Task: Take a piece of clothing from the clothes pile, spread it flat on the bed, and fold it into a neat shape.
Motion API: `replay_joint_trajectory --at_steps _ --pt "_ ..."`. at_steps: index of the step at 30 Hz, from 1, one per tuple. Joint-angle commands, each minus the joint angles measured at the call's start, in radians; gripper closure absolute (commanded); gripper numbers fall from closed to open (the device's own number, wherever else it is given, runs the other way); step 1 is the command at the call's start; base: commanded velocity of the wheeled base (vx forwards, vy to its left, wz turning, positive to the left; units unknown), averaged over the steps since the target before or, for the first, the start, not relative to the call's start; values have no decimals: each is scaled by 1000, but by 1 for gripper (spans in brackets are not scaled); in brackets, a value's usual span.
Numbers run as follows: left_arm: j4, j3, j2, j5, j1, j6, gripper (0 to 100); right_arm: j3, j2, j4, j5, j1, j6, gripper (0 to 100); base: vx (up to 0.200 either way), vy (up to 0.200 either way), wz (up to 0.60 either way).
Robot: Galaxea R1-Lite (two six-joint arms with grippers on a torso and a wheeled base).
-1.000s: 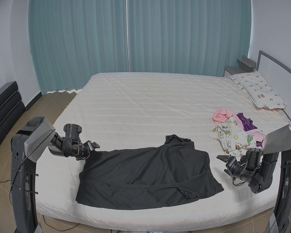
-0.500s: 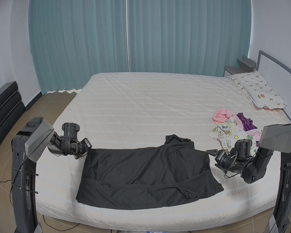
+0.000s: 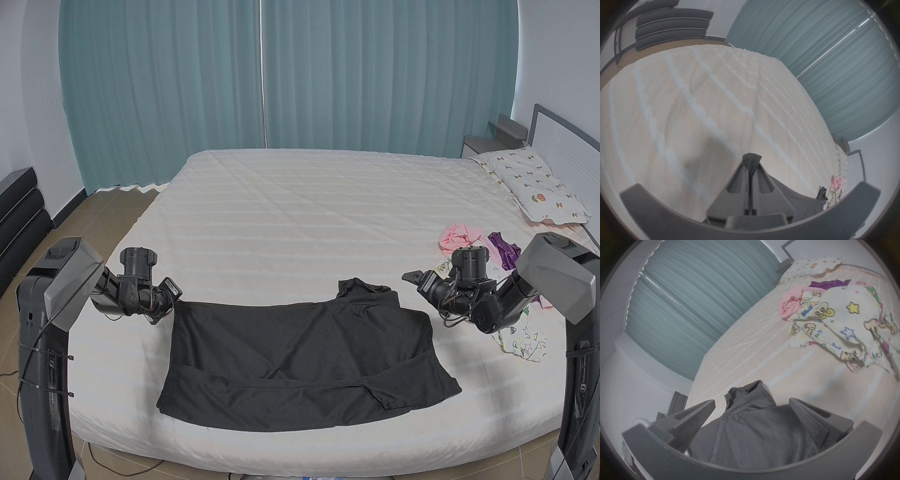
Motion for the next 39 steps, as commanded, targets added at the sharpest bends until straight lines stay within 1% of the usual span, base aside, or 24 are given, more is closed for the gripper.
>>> replay_joint_trajectory --at_steps 1,4,6,7,9,12,14,17,19,22,24,28,29,33,34,39 --pt "2 22 -24 -9 4 -24 100 -166 152 65 -43 49 -33 0 0 0 0" --pt "2 30 -24 -9 4 -26 100 -221 196 99 -63 81 -33 0 0 0 0" --pt "0 39 -25 -12 4 -24 100 -275 218 111 -83 85 -35 0 0 0 0" --pt "0 39 -25 -12 4 -24 100 -275 218 111 -83 85 -35 0 0 0 0" --pt "-3 45 -25 -14 4 -26 100 -349 247 146 -95 87 -35 0 0 0 0" --pt "0 47 -25 -14 4 -26 100 -386 265 169 -104 88 -36 0 0 0 0" --pt "0 45 -25 -14 4 -26 100 -402 275 169 -115 85 -41 0 0 0 0" --pt "0 45 -25 -14 4 -26 100 -413 282 169 -117 68 -73 0 0 0 0" --pt "0 45 -25 -14 4 -26 100 -413 284 168 -115 53 -81 0 0 0 0" --pt "0 45 -25 -14 4 -26 100 -413 284 169 -114 50 -81 0 0 0 0" --pt "0 45 -25 -14 4 -26 100 -412 294 162 -101 38 -87 0 0 0 0" --pt "2 47 -25 -14 4 -26 100 -409 294 151 -35 18 -96 0 0 0 0" --pt "2 47 -25 -14 4 -26 100 -404 293 152 -5 9 -107 0 0 0 0" --pt "2 47 -24 -14 4 -26 100 -410 299 151 44 -7 -165 0 0 0 0" --pt "2 47 -24 -14 4 -26 100 -413 307 143 75 -7 -187 0 0 0 0" --pt "2 47 -24 -14 4 -27 100 -430 337 86 87 -7 -210 0 0 0 0"
